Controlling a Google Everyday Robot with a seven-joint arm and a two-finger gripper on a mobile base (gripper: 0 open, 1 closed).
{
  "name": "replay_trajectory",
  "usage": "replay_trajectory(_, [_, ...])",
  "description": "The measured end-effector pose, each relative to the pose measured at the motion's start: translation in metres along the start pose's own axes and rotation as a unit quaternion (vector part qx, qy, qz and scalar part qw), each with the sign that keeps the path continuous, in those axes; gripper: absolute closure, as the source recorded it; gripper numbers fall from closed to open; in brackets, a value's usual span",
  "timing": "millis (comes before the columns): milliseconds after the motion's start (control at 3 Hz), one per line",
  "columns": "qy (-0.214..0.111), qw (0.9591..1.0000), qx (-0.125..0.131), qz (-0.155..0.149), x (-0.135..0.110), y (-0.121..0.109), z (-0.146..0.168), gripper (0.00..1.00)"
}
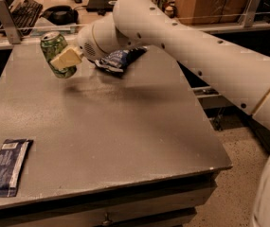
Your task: Move green can near blue chip bag
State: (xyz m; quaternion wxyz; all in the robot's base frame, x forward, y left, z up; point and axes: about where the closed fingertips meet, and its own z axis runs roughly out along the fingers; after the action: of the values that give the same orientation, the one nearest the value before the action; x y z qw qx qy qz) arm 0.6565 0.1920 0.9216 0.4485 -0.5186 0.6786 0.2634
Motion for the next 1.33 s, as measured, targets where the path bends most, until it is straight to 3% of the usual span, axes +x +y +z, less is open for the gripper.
replay_trajectory(667, [0.0,0.9999,0.002,0.01,0.038,-0.013,-0.004,0.59])
replay_trajectory(1333, [-0.007,0.9996,0.025,-0.009,0.049,-0.044,-0.024,0.13])
